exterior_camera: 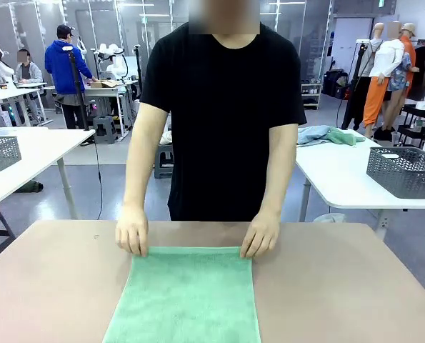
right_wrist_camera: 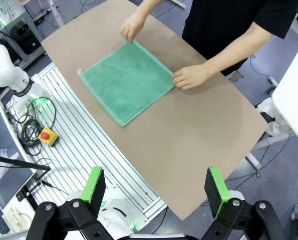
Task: Fold the towels and place them in the basket.
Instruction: When a person lays out a Towel with hook on the table, fold it in half twice.
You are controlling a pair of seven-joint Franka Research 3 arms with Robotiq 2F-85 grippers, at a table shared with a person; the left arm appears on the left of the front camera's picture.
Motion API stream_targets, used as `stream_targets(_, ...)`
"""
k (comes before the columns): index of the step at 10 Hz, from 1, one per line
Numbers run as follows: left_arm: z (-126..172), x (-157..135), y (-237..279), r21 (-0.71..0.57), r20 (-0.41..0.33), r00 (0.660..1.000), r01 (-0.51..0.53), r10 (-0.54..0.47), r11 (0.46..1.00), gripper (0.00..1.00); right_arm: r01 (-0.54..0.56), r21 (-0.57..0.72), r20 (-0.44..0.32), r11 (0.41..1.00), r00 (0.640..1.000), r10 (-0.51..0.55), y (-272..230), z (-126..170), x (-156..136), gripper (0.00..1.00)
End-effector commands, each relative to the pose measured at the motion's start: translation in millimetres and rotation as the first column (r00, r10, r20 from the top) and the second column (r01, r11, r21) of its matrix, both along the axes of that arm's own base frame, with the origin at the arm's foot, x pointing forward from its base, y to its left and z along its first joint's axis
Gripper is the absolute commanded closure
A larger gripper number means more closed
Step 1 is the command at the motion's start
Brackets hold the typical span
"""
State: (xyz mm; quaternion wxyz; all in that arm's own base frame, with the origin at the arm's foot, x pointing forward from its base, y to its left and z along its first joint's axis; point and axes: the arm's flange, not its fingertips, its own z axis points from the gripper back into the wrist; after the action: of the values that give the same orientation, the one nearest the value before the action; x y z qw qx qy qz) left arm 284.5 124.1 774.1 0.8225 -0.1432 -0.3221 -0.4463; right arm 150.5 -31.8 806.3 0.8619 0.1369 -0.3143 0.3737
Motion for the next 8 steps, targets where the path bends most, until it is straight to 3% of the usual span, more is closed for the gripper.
stream_targets(1, 0.3, 0.0, -0.5, -0.003, 0.001, 1.0, 0.002, -0.002, 1.0, 0.0, -0.003, 0.0, 0.0, 1.0, 1.0, 0.003, 0.2, -0.1, 0.2, 0.0)
stream_targets(8, 0.3, 0.0, -0.5, -0.003, 0.001, 1.0, 0.002, -0.002, 1.0, 0.0, -0.003, 0.0, 0.0, 1.0, 1.0, 0.003, 0.2, -0.1, 0.2, 0.0)
